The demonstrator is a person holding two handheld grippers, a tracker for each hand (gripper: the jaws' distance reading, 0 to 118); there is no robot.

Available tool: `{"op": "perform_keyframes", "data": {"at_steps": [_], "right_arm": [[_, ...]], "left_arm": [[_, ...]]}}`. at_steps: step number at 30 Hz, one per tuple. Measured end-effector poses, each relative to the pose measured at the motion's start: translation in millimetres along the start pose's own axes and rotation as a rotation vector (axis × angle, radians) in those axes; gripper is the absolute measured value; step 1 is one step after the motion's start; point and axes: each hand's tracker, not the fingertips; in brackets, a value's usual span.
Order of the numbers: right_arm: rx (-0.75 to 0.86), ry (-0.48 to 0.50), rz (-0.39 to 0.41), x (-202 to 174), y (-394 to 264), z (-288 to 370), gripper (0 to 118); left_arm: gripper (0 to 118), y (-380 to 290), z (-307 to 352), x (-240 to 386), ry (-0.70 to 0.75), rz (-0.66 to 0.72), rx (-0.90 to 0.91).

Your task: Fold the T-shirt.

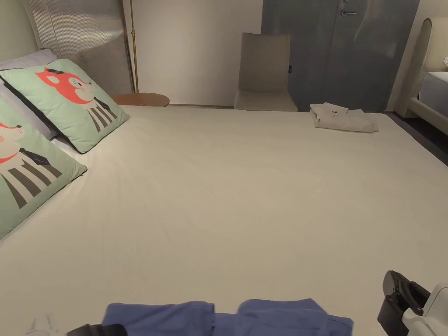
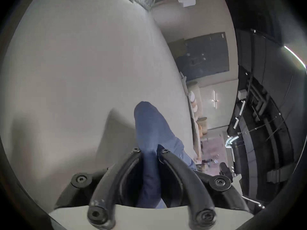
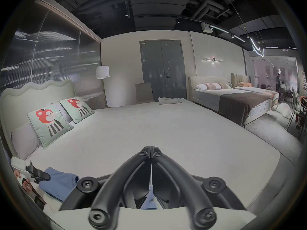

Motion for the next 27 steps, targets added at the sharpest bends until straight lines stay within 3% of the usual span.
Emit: {"op": "perform_keyframes", "data": {"at_steps": [4, 8, 12, 18, 27], "right_arm": [[-0.01, 0.016, -0.019, -1.6, -4.5, -2.3, 0], [-0.015, 0.035, -0.019, -6.9, -5.7, -3.4, 0], [-0.009, 0.048, -0.019, -7.8, -4.4, -2.3, 0], [0.005, 0.028, -0.026, 6.8, -2.2, 7.2, 0], [0.016, -0.023, -0.038, 32.0, -0.9, 15.9, 0]], "left_arm": [[5, 8.4, 33.7, 8.3, 0.076, -0.019, 0.053], [5, -2.5, 30.0, 46.5, -0.03, -0.093, 0.028], [5, -22.3, -14.8, 100.9, -0.138, -0.186, -0.041], [5, -66.4, -121.6, 148.9, -0.129, -0.32, -0.212], [6, -146.1, -230.0, 162.9, 0.141, -0.458, -0.291]]}}
